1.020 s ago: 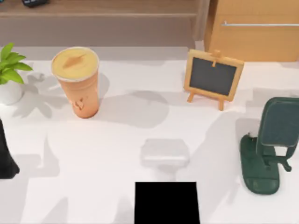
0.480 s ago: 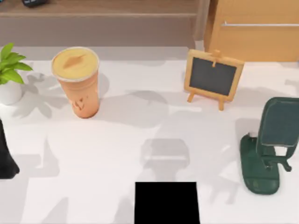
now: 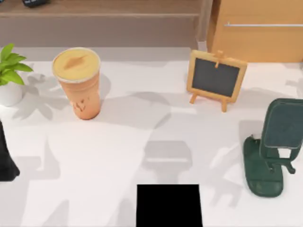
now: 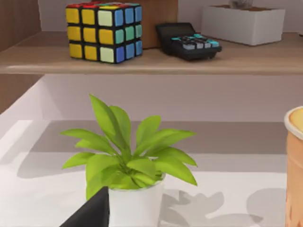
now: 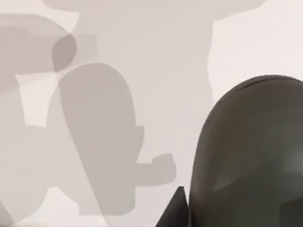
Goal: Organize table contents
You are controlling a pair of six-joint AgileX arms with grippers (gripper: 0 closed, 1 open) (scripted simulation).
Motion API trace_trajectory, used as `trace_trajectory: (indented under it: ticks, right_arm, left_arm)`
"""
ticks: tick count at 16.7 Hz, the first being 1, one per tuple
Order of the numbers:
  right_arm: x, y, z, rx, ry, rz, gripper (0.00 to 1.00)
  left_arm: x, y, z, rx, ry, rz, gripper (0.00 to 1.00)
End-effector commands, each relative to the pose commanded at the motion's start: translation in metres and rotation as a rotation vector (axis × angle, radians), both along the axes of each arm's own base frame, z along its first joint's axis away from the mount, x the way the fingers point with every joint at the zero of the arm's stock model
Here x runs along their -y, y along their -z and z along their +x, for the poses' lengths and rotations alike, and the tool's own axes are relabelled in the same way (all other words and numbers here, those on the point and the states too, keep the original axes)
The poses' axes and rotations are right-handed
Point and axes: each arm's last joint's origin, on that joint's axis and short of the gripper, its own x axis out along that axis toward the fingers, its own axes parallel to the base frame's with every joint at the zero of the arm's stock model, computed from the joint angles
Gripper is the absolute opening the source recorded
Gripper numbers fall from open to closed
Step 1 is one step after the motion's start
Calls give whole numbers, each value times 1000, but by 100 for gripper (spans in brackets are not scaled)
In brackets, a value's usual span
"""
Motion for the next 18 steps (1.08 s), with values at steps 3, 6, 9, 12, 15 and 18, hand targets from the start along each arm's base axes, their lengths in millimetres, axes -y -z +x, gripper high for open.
trace_trajectory:
  ticks: [3, 6, 9, 12, 15, 18]
  right_arm:
    - [-31, -14, 3, 62, -200, -20, 0]
    - [-80, -33, 2, 148, -526, -53, 0]
    - [-139, -50, -9, 232, -936, -99, 0]
    - [-199, -57, -29, 292, -1392, -153, 0]
    - [-255, -49, -56, 304, -1865, -197, 0]
    - [-302, -27, -89, 272, -2328, -218, 0]
  left_arm:
    - [0, 0, 0, 0, 0, 0, 100]
    - [0, 0, 0, 0, 0, 0, 100]
    - [0, 0, 0, 0, 0, 0, 100]
    - [0, 0, 0, 0, 0, 0, 100]
    - [0, 0, 0, 0, 0, 0, 100]
    - [0, 0, 0, 0, 0, 0, 100]
